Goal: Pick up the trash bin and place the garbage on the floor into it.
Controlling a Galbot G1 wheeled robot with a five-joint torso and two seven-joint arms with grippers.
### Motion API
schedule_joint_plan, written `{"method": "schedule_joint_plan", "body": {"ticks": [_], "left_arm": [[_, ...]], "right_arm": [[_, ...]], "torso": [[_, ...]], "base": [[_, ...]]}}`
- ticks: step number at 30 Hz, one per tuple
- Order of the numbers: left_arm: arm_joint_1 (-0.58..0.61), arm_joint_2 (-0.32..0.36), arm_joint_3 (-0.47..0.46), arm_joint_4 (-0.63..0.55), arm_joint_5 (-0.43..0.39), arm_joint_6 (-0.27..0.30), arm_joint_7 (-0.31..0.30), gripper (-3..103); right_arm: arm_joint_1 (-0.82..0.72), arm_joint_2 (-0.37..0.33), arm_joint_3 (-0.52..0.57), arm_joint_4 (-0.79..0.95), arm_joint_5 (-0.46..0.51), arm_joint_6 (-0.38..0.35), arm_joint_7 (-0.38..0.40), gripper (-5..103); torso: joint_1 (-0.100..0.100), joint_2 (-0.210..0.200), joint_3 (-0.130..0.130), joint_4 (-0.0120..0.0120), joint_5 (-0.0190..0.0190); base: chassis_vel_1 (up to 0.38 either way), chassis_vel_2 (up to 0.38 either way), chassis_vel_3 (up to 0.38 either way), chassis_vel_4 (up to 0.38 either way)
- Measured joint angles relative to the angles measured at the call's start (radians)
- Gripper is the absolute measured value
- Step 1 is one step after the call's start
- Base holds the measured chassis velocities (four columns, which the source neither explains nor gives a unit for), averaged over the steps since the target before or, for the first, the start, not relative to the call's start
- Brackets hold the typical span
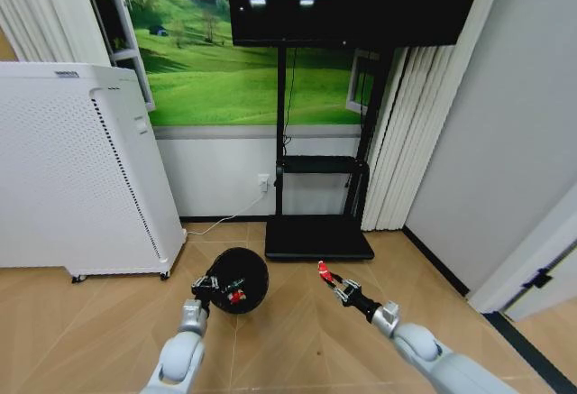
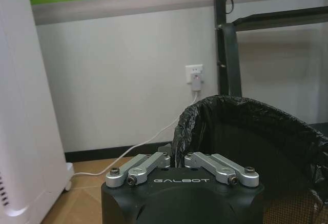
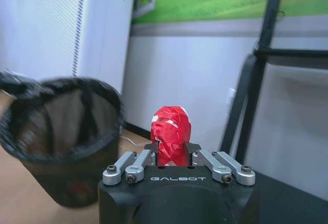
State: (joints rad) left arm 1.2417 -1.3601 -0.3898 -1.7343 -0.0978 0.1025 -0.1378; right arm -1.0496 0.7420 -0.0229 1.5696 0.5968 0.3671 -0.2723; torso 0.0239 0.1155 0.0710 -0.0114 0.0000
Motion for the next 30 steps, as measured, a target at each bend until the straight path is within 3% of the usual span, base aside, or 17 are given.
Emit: {"method": "schedule_joint_plan", "body": {"ticks": [14,23,28,29,30], "left_arm": [[-0.106,-0.088,0.146,0.131,0.036,-0.001,-0.013,7],[-0.122,-0.093,0.201,0.150,0.047,-0.003,-0.013,7],[-0.116,-0.089,0.201,0.143,0.048,-0.003,-0.013,7],[-0.114,-0.088,0.200,0.140,0.048,-0.003,-0.012,7],[-0.113,-0.088,0.199,0.139,0.048,-0.003,-0.012,7]], "right_arm": [[0.066,0.071,-0.071,0.042,-0.002,-0.014,-0.028,27],[0.116,0.135,-0.127,-0.032,-0.026,-0.014,-0.027,27],[0.117,0.136,-0.128,-0.032,-0.021,-0.035,-0.025,24],[0.115,0.136,-0.126,-0.028,-0.019,-0.045,-0.028,33],[0.114,0.135,-0.124,-0.026,-0.019,-0.049,-0.028,33]], "torso": [[0.000,0.000,0.000,-0.0003,0.0000],[0.000,0.000,0.000,0.0002,0.0001],[0.000,0.000,0.000,0.0001,0.0000],[0.000,0.000,0.000,0.0000,0.0000],[0.000,0.000,0.000,0.0000,0.0000]], "base": [[0.000,0.000,0.000,0.000],[0.000,0.000,0.000,0.000],[0.000,0.000,0.000,0.000],[0.000,0.000,0.000,0.000],[0.000,0.000,0.000,0.000]]}}
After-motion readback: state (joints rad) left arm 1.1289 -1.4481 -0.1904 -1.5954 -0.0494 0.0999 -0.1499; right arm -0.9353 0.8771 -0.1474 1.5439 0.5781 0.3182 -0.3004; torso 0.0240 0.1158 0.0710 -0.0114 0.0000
